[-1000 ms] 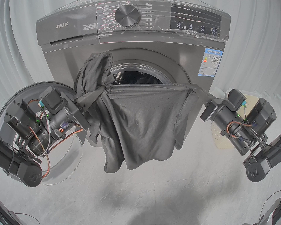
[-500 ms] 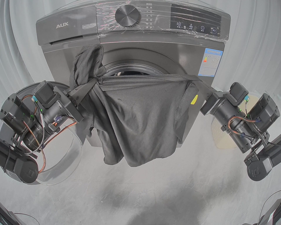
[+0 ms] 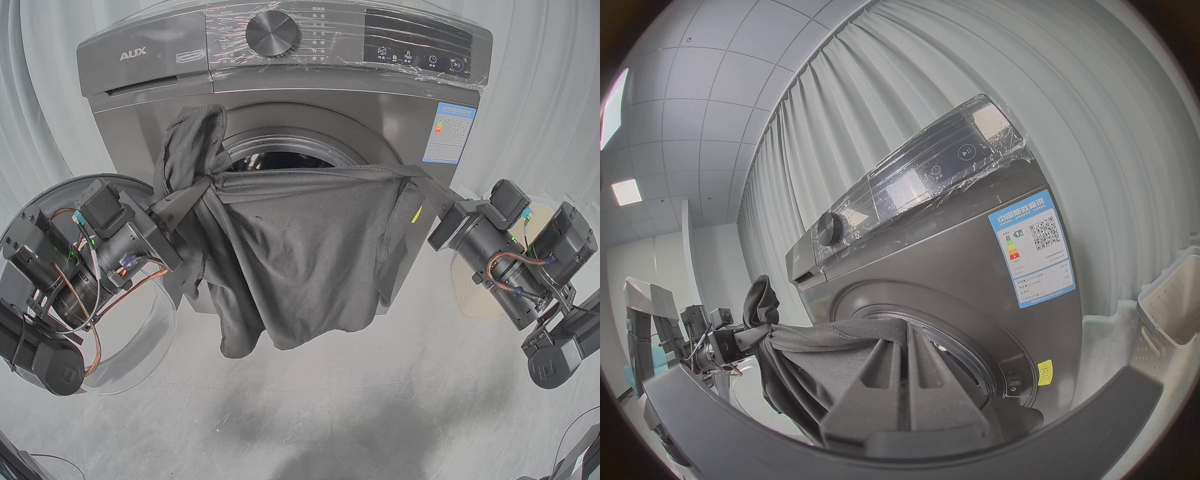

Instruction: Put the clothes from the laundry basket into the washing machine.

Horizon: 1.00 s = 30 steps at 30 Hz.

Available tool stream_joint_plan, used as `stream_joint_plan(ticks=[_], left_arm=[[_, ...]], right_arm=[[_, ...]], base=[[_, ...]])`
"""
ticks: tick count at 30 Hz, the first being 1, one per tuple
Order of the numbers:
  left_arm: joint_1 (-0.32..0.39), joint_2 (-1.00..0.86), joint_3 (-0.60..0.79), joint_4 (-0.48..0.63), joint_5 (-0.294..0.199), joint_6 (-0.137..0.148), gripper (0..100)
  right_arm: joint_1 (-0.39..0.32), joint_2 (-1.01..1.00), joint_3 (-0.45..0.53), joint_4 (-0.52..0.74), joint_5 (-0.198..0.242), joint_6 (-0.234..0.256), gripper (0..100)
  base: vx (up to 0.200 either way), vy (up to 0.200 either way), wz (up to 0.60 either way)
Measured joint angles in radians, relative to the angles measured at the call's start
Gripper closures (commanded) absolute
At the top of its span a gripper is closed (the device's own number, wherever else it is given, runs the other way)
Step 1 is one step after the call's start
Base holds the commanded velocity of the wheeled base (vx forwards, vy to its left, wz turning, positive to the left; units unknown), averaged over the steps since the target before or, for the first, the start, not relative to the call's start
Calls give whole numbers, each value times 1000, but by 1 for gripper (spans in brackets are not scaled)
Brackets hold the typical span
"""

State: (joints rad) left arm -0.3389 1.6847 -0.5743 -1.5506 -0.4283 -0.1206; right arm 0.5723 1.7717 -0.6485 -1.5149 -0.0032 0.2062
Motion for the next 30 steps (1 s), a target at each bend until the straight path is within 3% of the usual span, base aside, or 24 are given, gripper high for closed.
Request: stream_joint_plan(ticks=[7, 8, 14, 21, 25, 30], left_arm=[[-35, 65, -18, 1, 6, 7, 100], [-44, 76, -30, 1, 12, 11, 100], [-83, 120, -64, 1, 40, 33, 100], [-107, 126, -72, 1, 48, 38, 100], [-119, 124, -74, 0, 49, 38, 100], [-126, 116, -75, 0, 49, 38, 100]], right_arm=[[17, 6, 81, 0, 4, -1, 100], [23, 9, 96, 0, 5, -1, 0], [87, 58, 213, 1, 13, -4, 0], [170, 142, 329, -22, 63, -2, 0], [200, 203, 287, -28, 65, -3, 0], [220, 297, 155, -29, 63, -9, 0]], base=[[0, 0, 0], [0, 0, 0], [0, 0, 0], [0, 0, 0], [0, 0, 0], [0, 0, 0]])
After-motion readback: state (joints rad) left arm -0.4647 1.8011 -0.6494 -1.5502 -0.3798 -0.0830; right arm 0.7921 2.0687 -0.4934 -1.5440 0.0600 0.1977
